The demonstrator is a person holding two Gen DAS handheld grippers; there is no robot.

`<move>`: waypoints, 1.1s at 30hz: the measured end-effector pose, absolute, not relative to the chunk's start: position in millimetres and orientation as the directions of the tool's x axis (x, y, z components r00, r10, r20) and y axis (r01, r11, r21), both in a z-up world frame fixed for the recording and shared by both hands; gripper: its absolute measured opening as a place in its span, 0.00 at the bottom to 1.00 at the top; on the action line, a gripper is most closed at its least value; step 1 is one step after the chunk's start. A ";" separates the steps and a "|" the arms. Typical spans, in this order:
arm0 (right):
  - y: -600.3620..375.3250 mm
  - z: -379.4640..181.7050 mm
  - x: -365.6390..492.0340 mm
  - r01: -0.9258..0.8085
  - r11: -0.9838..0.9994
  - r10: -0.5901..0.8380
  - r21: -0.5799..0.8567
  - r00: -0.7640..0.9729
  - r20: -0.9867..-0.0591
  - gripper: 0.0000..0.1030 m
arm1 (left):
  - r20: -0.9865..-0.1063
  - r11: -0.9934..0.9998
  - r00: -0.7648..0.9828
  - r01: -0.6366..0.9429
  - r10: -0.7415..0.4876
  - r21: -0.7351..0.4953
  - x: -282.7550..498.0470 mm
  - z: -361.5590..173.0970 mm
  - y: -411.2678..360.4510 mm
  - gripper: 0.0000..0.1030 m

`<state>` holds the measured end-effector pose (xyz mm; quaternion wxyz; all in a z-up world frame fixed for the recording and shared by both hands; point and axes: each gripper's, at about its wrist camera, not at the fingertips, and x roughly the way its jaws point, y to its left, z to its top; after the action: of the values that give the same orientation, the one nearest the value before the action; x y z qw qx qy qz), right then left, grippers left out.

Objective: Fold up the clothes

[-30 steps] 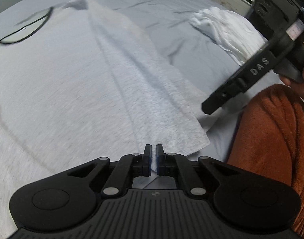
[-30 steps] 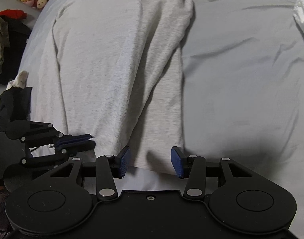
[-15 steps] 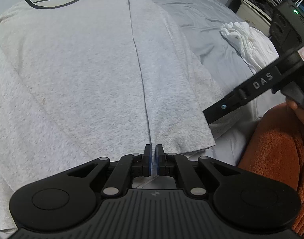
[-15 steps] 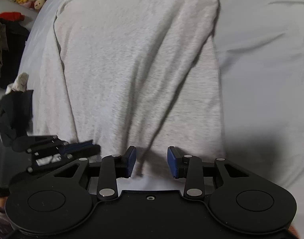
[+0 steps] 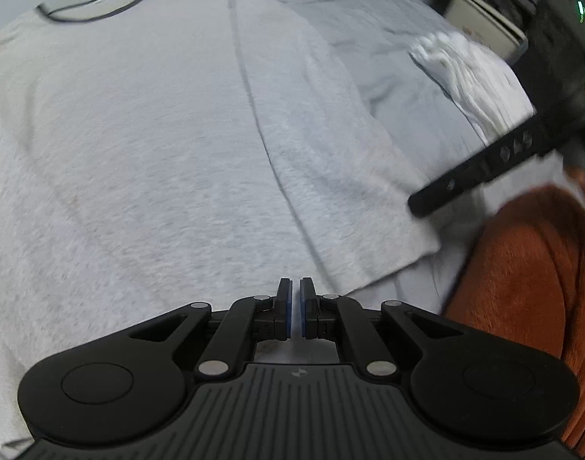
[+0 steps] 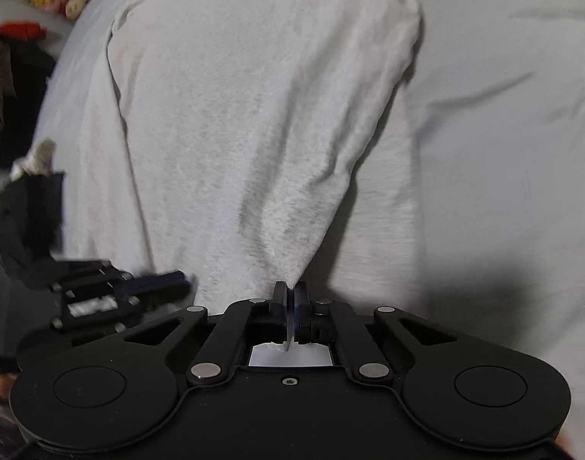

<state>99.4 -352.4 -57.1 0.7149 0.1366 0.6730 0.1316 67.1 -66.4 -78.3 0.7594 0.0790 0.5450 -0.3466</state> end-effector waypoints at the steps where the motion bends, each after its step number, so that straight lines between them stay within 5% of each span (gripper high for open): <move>1: -357.0 -55.7 98.2 -0.008 0.936 0.353 0.353 0.054 -0.934 0.02 | -0.885 0.736 0.157 0.628 -0.438 -0.253 64.9 -79.2 -71.0 0.03; 8: -376.8 -79.8 92.5 0.053 0.934 0.355 0.353 -0.020 -0.935 0.03 | -0.903 0.733 0.149 0.643 -0.404 -0.222 63.3 -83.2 -74.9 0.03; 13: -371.5 -89.5 95.7 0.052 0.933 0.360 0.357 -0.074 -0.930 0.15 | -0.903 0.759 0.205 0.627 -0.378 -0.175 71.3 -63.7 -52.1 0.05; 23: -389.2 -22.7 140.5 -0.016 0.963 0.267 0.269 0.173 -0.948 0.20 | -0.899 0.871 0.368 0.490 -0.236 -0.028 132.8 -30.4 19.8 0.09; 33: -372.0 -26.4 234.0 0.025 0.959 0.257 0.282 0.341 -0.904 0.20 | -0.882 0.937 0.435 0.348 -0.181 -0.020 221.2 -26.9 64.8 0.09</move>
<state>234.0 -372.0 -26.4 0.8095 0.1238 0.5694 0.0717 221.2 64.8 -26.9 0.8431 0.0824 0.5078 -0.1568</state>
